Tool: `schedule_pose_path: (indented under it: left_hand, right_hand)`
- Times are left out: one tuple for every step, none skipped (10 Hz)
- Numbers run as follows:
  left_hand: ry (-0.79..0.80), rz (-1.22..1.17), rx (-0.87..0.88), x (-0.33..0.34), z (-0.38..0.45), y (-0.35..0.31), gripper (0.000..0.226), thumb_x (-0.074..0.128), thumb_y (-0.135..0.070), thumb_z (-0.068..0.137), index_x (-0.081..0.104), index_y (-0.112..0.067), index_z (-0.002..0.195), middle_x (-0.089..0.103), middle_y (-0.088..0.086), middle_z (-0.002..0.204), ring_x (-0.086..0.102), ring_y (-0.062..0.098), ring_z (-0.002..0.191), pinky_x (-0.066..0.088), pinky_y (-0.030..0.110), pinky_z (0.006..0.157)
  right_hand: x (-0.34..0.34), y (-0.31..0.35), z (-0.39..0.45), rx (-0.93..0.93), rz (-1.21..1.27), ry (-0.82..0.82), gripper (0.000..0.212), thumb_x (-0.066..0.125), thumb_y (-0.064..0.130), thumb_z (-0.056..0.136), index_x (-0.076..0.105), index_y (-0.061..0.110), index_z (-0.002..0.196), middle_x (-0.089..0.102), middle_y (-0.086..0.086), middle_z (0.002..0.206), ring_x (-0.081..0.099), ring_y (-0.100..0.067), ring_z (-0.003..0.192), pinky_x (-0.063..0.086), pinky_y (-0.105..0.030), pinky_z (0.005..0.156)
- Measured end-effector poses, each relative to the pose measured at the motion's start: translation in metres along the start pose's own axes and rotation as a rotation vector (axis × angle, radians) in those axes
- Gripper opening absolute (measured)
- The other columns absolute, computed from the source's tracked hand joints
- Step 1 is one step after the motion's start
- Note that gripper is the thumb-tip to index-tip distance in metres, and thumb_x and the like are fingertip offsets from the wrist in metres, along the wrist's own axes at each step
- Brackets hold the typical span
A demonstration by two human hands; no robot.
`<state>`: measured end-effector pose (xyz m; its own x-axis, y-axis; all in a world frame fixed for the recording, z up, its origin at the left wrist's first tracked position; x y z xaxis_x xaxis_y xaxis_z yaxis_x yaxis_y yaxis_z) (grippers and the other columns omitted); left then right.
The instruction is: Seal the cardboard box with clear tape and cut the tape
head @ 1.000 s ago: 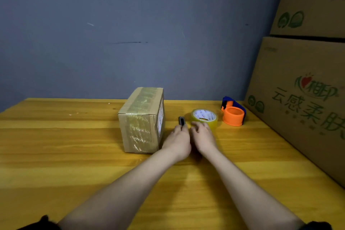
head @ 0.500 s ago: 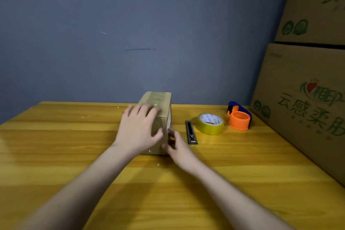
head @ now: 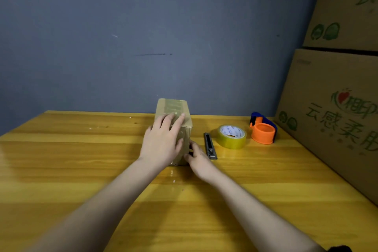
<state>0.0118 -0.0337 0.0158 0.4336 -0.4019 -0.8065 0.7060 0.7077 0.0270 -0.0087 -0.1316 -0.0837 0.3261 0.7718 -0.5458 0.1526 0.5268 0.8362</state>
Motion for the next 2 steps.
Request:
schedule_pose_path:
  left_hand:
    - [0.015, 0.023, 0.002, 0.0012, 0.0006, -0.0001, 0.075, 0.064, -0.037, 0.077, 0.033, -0.023, 0.144, 0.046, 0.010, 0.143, 0.042, 0.031, 0.132, 0.041, 0.048, 0.100]
    - [0.010, 0.001, 0.016, -0.0045, 0.0010, 0.0007, 0.071, 0.057, -0.041, 0.082, 0.029, -0.025, 0.146, 0.036, 0.007, 0.151, 0.028, 0.029, 0.142, 0.015, 0.051, 0.116]
  right_hand:
    - [0.0011, 0.0007, 0.0004, 0.005, -0.020, 0.014, 0.058, 0.043, 0.008, 0.096, 0.020, 0.013, 0.149, 0.029, -0.011, 0.153, 0.031, -0.025, 0.139, 0.025, -0.028, 0.112]
    - [0.0010, 0.0059, -0.0043, -0.004, -0.015, 0.029, 0.061, 0.045, 0.011, 0.096, 0.017, 0.014, 0.150, 0.027, -0.010, 0.154, 0.029, -0.025, 0.141, 0.023, -0.030, 0.114]
Point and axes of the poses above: each hand's wrist, its own z-axis towards the middle knuckle, its own x-axis out of the palm, y = z × x, the point moved 10 cm from there along z, towards the middle knuckle
